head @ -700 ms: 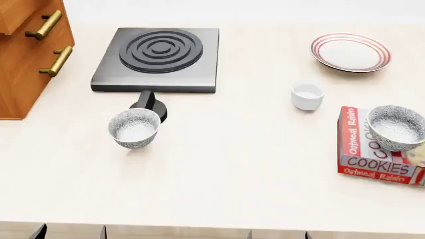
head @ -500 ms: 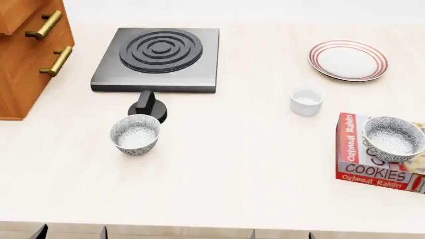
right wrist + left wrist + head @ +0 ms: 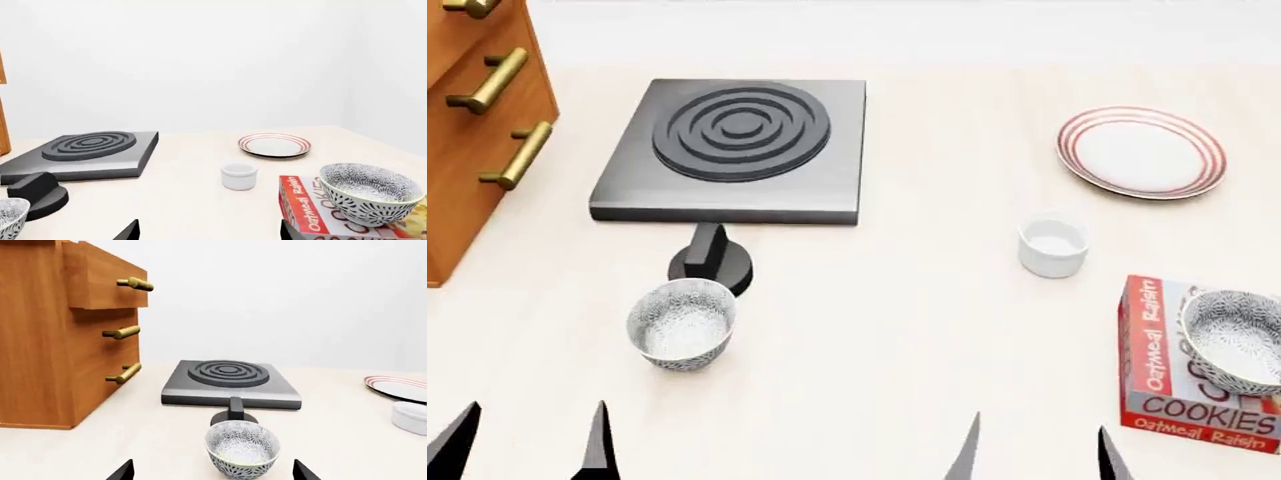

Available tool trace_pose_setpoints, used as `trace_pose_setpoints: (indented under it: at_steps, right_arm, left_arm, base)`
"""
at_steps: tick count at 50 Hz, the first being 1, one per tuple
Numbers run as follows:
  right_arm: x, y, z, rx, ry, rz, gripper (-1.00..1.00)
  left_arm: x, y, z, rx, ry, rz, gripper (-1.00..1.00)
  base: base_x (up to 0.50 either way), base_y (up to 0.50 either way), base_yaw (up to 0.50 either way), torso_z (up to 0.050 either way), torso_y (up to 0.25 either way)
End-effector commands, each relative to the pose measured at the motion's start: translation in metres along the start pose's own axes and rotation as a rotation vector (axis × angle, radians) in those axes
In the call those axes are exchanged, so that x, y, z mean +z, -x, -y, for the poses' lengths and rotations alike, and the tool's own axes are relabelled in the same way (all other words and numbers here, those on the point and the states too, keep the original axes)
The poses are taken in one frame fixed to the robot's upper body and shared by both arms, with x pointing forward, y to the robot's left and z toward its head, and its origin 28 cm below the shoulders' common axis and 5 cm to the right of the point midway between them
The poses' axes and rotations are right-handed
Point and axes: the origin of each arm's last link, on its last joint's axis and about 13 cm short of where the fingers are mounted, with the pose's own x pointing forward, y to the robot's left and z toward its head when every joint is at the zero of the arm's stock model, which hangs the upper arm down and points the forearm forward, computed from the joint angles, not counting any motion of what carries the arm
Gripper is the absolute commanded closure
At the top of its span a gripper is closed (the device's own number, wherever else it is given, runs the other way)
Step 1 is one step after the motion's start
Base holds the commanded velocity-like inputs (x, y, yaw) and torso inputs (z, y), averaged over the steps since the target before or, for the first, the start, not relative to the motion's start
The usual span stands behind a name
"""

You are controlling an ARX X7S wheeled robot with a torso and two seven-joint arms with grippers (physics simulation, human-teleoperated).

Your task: Pick the akita bowl on the cookies box and place it on the plate.

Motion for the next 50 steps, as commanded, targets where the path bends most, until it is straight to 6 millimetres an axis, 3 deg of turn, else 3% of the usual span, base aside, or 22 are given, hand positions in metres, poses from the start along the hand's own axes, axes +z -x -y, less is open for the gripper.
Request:
trace_pose_setpoints:
  at_steps: [1, 13, 50]
  right_arm:
    - [0.048, 0.003, 0.007, -0.005, -0.008, 0.122, -1.00]
    - [0.077, 0.015, 0.016, -0.036, 0.044, 0.256, -1.00]
    - [0.080, 0.020, 0.017, -0.025, 0.091, 0.328, -1.00]
  left_arm:
    - [0.042, 0.001, -0.001, -0.022, 0.033, 0.093, -1.00]
    - [0.052, 0.001, -0.006, -0.010, 0.034, 0.110, -1.00]
    - [0.053, 0.005, -0.008, -0.007, 0.031, 0.151, -1.00]
  base:
    - [0.50, 0.00, 0.00, 0.000, 0.000]
    - [0.50, 0.00, 0.00, 0.000, 0.000]
    - [0.50, 0.00, 0.00, 0.000, 0.000]
